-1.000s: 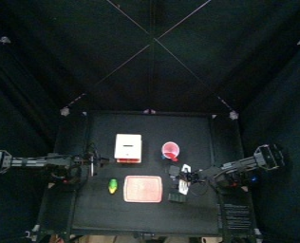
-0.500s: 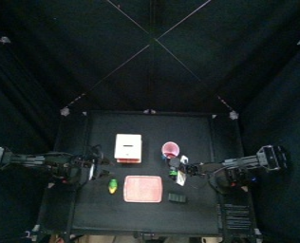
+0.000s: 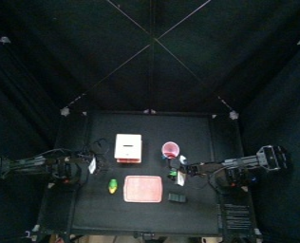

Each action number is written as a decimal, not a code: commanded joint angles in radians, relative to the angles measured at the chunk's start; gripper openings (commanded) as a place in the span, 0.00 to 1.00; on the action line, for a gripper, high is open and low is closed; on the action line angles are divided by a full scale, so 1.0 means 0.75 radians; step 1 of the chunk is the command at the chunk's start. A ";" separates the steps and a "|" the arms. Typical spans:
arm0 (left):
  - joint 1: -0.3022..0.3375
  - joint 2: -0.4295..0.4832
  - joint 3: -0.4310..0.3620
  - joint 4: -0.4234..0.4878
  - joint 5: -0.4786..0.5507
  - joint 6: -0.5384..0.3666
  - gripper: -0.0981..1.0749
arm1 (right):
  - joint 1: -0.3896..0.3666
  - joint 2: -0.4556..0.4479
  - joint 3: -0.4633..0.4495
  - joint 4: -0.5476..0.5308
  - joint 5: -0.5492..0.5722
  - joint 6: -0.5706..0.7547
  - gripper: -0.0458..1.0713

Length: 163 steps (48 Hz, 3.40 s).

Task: Grab corn

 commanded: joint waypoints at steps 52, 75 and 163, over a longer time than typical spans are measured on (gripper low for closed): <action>-0.681 0.475 -0.188 1.098 0.262 -1.914 0.82 | -0.022 0.010 0.020 0.010 -0.094 0.002 0.83; -0.751 0.806 -0.346 0.961 0.450 -2.123 0.84 | -0.020 0.027 0.022 0.047 -0.094 0.002 0.83; -0.747 1.096 -0.344 0.967 0.235 -2.117 0.59 | -0.020 0.041 0.020 0.025 -0.094 0.000 0.83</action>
